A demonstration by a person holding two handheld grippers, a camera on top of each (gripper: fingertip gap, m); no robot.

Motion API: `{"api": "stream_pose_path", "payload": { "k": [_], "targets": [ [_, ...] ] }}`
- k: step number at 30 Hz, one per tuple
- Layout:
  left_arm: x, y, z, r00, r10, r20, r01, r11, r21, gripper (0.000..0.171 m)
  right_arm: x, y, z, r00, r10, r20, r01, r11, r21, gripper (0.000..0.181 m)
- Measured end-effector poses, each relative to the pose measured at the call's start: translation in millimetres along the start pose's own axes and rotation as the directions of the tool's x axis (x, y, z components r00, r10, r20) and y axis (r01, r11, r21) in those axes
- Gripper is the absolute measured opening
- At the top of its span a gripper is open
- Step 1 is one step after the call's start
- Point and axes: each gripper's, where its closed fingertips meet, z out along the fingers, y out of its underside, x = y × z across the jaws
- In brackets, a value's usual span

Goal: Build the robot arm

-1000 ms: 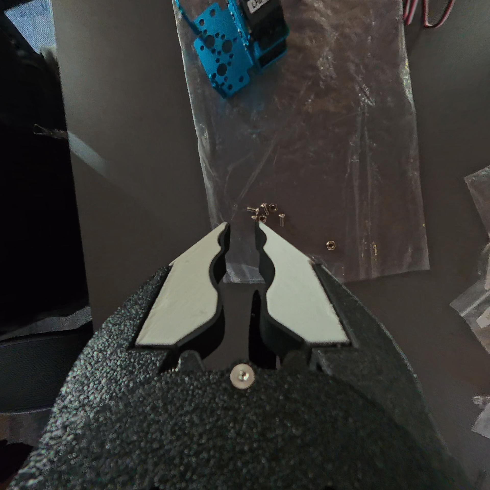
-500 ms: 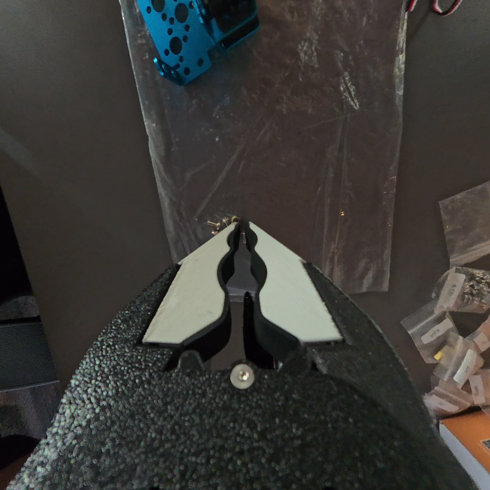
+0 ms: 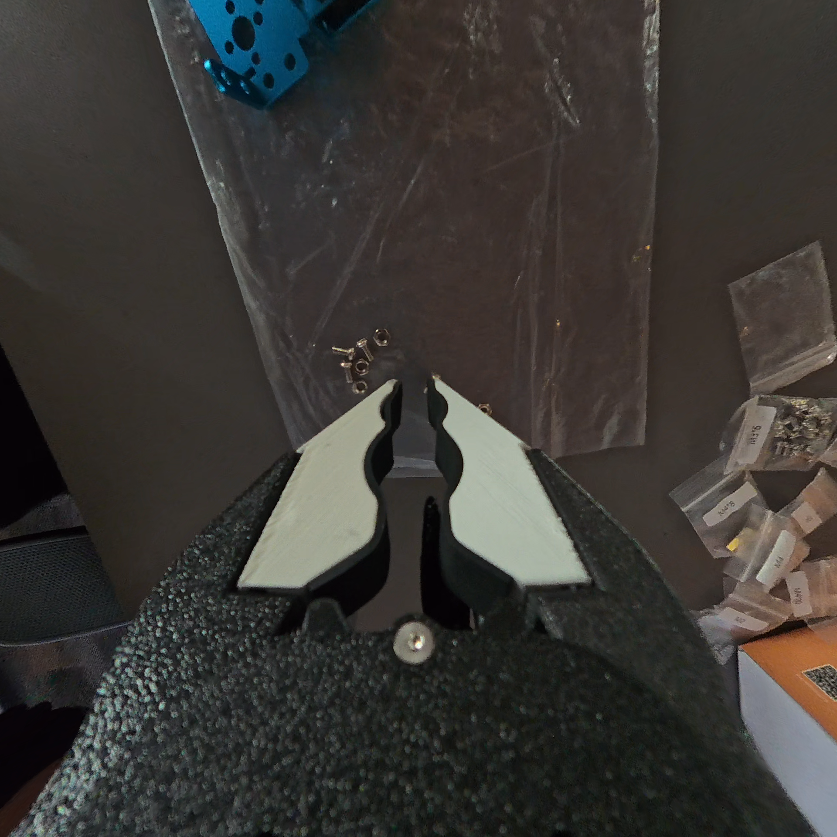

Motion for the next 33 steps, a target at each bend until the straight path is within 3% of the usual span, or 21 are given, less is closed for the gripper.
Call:
{"api": "stream_pose_path", "payload": {
  "k": [5,11,15,22,25,29,31,33],
  "targets": [
    [1,0,1,1.000,0.016,0.002,-0.016,1.000,-0.005,0.023,9,2,-2,0.999,0.040,0.023,-0.039,0.997,-0.063,0.011],
    [2,0,0,1.000,0.000,-0.011,0.000,1.000,-0.003,0.023,5,0,6,0.982,0.108,0.153,-0.092,0.990,-0.109,0.014],
    [2,0,0,1.000,0.000,-0.011,0.000,1.000,0.001,0.023,8,4,9,0.982,0.147,0.122,-0.127,0.979,-0.161,0.014],
    [2,0,1,1.000,0.002,-0.012,-0.002,1.000,0.001,0.023,12,2,9,0.996,0.075,0.052,-0.066,0.986,-0.151,0.004],
    [3,0,1,1.000,-0.001,-0.014,0.001,1.000,0.003,0.023,14,-13,1,0.996,0.055,0.064,-0.054,0.998,-0.014,0.003],
    [6,3,7,0.999,0.042,0.002,-0.042,0.998,-0.037,0.023,17,-60,-22,0.992,0.020,0.129,-0.056,0.956,0.288,0.003],
    [21,7,16,0.993,0.119,-0.024,-0.121,0.989,-0.083,0.024,14,-93,-42,0.982,-0.022,0.189,-0.073,0.875,0.479,0.003],
    [52,11,26,0.971,0.220,-0.097,-0.230,0.967,-0.107,0.024,7,-123,-67,0.956,-0.068,0.287,-0.141,0.749,0.647,0.003]
  ]
}}
